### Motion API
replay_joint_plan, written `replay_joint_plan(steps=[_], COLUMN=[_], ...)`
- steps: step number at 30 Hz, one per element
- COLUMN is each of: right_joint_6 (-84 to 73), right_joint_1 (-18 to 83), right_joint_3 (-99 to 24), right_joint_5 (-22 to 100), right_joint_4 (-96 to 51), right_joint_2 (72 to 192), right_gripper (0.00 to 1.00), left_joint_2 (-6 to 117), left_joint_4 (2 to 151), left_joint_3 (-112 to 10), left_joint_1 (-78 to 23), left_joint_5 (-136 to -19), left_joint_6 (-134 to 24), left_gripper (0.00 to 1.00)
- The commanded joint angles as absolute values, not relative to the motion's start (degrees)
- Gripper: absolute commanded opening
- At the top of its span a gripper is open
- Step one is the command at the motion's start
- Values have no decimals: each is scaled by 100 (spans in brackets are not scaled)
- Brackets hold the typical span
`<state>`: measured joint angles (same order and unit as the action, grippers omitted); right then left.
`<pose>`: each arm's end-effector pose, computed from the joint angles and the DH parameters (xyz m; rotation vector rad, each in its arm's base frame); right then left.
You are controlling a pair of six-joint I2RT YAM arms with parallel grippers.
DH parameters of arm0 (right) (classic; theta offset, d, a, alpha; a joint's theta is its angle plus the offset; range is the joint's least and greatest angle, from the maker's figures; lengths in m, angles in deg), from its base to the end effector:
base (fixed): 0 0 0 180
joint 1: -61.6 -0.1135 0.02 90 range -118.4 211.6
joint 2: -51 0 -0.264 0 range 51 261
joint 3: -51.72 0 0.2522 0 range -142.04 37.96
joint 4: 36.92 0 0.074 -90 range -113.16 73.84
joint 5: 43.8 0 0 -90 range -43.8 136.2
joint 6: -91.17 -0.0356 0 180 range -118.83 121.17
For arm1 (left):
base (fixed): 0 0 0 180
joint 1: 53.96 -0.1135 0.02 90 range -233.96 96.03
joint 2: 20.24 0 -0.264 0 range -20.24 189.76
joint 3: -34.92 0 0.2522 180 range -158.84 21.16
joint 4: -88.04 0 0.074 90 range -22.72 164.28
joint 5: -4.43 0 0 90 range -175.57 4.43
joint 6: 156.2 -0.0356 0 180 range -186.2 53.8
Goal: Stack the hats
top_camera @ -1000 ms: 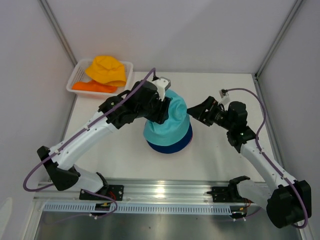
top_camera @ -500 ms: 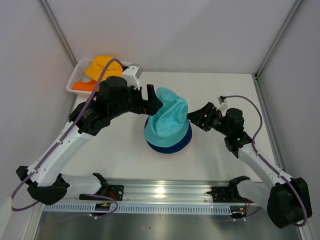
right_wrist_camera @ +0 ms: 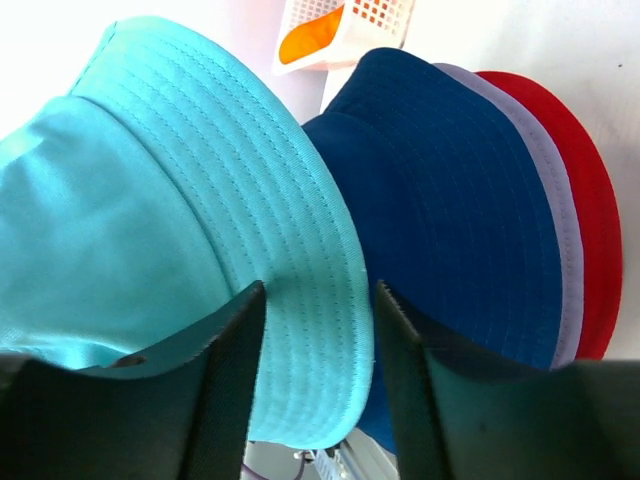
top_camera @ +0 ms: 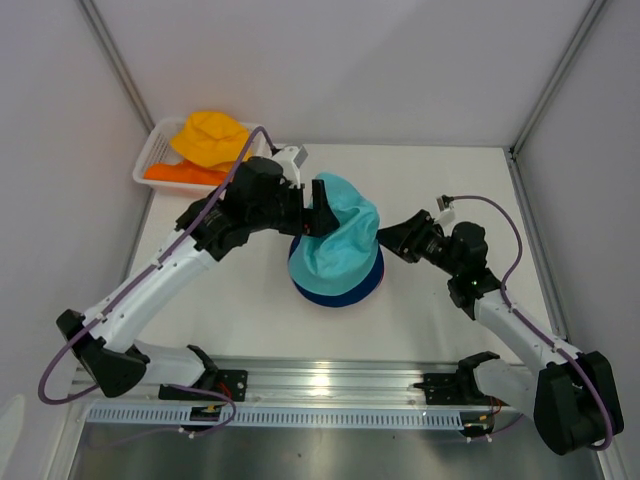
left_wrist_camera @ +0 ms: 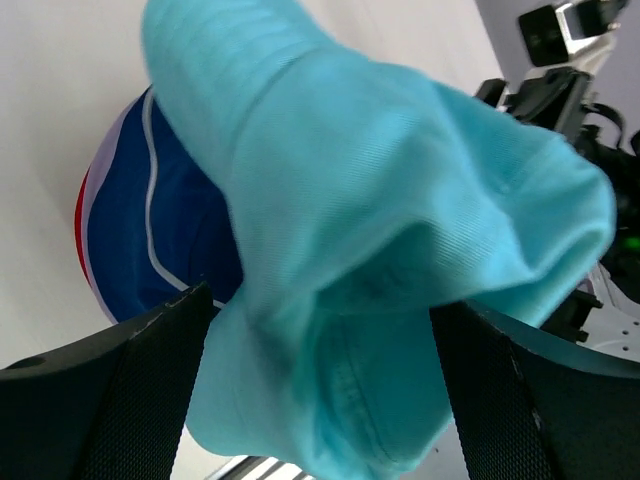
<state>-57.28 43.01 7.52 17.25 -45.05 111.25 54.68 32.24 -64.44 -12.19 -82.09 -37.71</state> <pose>0.2177 0.0914 0.2585 0.2417 1.8961 1.3877 0.2033 -0.1844 0.4158 0.2943 2.2008 -0.7727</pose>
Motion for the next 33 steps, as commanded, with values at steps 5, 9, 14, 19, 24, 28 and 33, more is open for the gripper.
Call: replay_joint_plan(steps=[5, 9, 14, 19, 24, 28, 33], right_joint_6=[-5894, -5947, -5947, -5816, -5771, -5710, -5640], right_joint_1=[4271, 4271, 4271, 4306, 4358, 4376, 4367], right_joint_3=[843, 887, 825, 755, 720, 606, 553], right_joint_5=[1711, 1667, 1641, 1904, 2062, 2133, 2203], right_joint_4=[-5040, -5110, -4979, -4303, -3925, -3696, -3556], right_joint_2=[11103, 11120, 10997, 10795, 10637, 10663, 10698], right_gripper=[40, 21, 0, 0, 0, 0, 0], left_joint_2=[5236, 5350, 5351, 4868, 4140, 3699, 3198], left_joint_4=[3807, 3719, 3526, 3561, 3579, 3499, 4060], left_joint_3=[-6049, -6075, -6031, -5952, -5908, -5672, -4286], left_joint_1=[-1582, -1582, -1626, -2046, -2759, -3382, -3822], left_joint_5=[-7863, -7968, -8399, -8470, -8162, -8031, -7346], left_joint_6=[-3280, -3298, -3219, -3140, -3157, -3166, -2543], left_gripper=[90, 89, 89, 96, 100, 100, 100])
